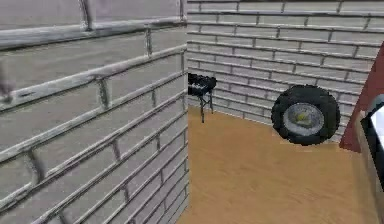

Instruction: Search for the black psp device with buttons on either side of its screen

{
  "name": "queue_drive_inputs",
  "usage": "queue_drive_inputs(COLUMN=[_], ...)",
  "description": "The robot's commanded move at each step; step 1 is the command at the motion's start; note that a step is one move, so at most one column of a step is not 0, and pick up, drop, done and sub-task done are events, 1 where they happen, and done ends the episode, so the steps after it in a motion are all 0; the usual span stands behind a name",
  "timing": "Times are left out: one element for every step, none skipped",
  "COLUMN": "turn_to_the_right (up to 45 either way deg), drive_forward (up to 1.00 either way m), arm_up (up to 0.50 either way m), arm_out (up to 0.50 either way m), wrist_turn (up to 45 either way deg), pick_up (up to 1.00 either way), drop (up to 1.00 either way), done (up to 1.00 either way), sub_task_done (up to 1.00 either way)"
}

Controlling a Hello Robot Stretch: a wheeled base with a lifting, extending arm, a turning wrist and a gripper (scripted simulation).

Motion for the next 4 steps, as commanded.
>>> queue_drive_inputs(turn_to_the_right=[30.0, 0.0, 6.0, 0.0], drive_forward=[0.0, 1.0, 0.0, 0.2], arm_up=[0.0, 0.0, 0.0, 0.0], arm_out=[0.0, 0.0, 0.0, 0.0], wrist_turn=[0.0, 0.0, 0.0, 0.0], pick_up=[0.0, 0.0, 0.0, 0.0], drop=[0.0, 0.0, 0.0, 0.0], done=[0.0, 0.0, 0.0, 0.0], sub_task_done=[0.0, 0.0, 0.0, 0.0])
